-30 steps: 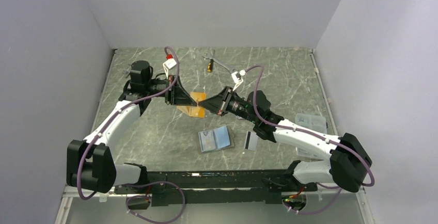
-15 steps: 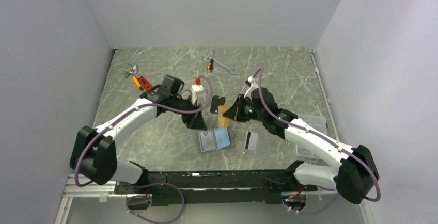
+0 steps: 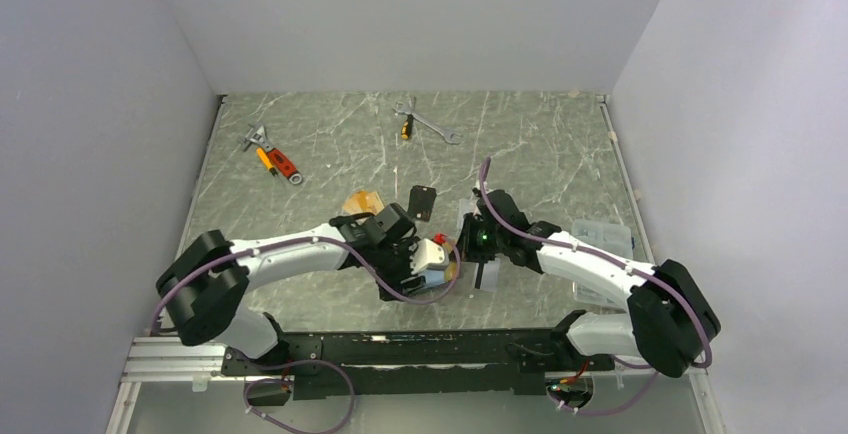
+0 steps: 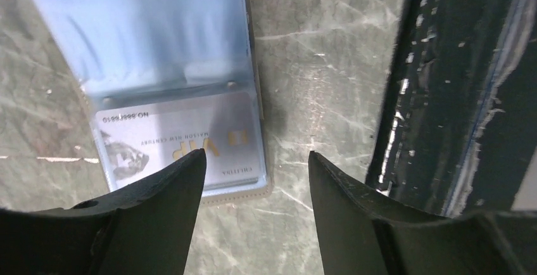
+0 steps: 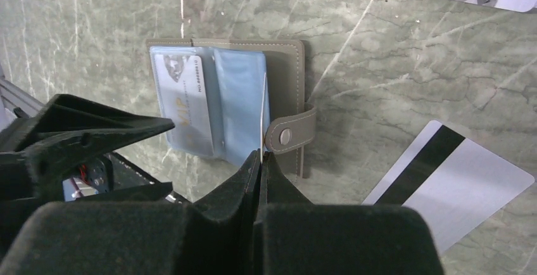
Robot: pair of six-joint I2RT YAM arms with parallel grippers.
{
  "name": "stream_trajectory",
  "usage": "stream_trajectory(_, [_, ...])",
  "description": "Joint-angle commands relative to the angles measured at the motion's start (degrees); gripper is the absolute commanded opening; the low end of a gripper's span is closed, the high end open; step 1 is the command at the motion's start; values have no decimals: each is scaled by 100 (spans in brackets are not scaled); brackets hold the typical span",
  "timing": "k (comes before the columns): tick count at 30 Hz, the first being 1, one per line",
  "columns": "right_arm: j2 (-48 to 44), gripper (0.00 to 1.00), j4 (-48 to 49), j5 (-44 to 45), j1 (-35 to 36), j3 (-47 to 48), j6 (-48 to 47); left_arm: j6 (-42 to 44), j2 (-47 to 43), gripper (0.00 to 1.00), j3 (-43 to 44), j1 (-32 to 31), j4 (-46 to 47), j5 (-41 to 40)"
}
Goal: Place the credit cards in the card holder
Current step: Insert the credit card into the card holder.
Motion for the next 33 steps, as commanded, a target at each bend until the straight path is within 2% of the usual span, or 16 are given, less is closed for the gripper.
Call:
stream_trajectory(1, [-57, 0, 343, -26, -90, -175, -131, 350, 453, 66, 278, -284, 290, -844])
stream_trajectory(8, [-193, 0, 477, -226, -168, -420, -93, 559, 938, 66, 652, -430, 243, -1108])
stream_trajectory(14, [-548, 0, 510, -365, -264, -494, -10, 1069, 984, 55, 504, -526, -148, -1243])
stream_trajectory(19, [-592, 0, 529, -530, -605, -383, -158, 1306, 773, 51, 296, -557, -290, -1431])
stream_trajectory(25, [-274, 0, 552, -745, -719, -230, -293, 1349, 662, 49, 365, -547, -373, -1600])
stream_trajectory(30, [-531, 0, 594, -892, -719, -355, -204, 1285, 598, 49, 465, -549, -408, -1576])
stream_trajectory(33, [-873, 0, 493, -863, -717, -373, -145, 1200, 451, 52, 650, -489, -593, -1384])
